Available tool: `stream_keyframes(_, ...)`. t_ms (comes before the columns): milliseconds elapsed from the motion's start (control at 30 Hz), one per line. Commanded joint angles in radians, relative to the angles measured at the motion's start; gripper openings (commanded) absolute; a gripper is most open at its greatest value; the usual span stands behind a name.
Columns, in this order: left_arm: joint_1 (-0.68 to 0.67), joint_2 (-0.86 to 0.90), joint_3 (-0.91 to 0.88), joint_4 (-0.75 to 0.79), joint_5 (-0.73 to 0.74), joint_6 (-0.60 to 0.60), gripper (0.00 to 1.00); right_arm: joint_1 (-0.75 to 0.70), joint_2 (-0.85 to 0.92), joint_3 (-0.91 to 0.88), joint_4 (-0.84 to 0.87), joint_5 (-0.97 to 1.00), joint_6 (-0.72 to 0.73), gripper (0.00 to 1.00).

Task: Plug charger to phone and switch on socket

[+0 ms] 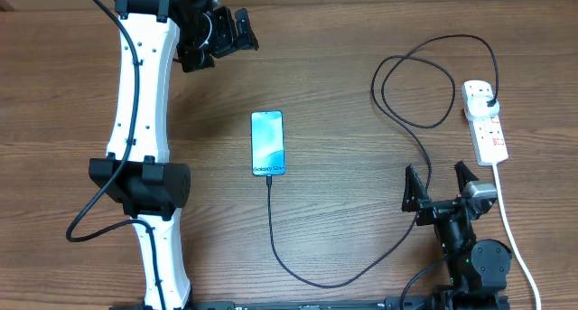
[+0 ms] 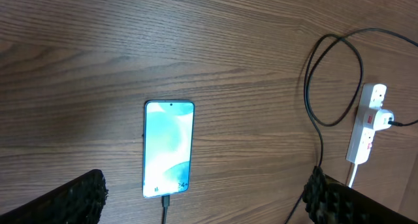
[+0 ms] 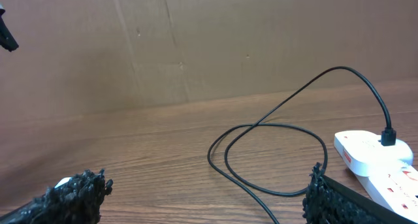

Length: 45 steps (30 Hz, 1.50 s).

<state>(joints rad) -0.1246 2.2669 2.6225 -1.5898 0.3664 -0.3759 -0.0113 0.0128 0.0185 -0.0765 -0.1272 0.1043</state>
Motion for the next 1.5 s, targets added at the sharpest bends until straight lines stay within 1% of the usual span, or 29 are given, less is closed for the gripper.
stream_keyframes(0,-0.008,-0.006,0.011,0.001,0.011,-0.013,1.0,0.005,-0.01,-0.011,0.005,-0.005,-0.002,1.0)
stream_keyframes(567,-0.008,-0.005,0.011,0.001,0.011,-0.013,1.0,0.005,-0.01,-0.011,0.005,-0.005,-0.001,1.0)
stream_keyframes(767,-0.006,-0.044,-0.021,0.002,0.011,-0.013,1.0,0.005,-0.01,-0.011,0.005,-0.005,-0.002,1.0)
stream_keyframes(900,-0.006,-0.119,-0.134,0.004,0.011,-0.013,1.0,0.005,-0.01,-0.011,0.005,-0.005,-0.002,1.0)
stream_keyframes(1133,-0.006,-0.341,-0.469,0.008,0.011,-0.013,1.0,0.005,-0.01,-0.011,0.005,-0.005,-0.002,1.0)
stream_keyframes(1267,-0.006,-0.453,-0.607,0.008,0.011,-0.013,1.0,0.005,-0.01,-0.011,0.005,-0.005,-0.002,1.0)
stream_keyframes(1467,-0.006,-0.592,-0.754,0.01,0.011,-0.013,1.0,0.005,-0.01,-0.011,0.005,-0.005,-0.002,1.0)
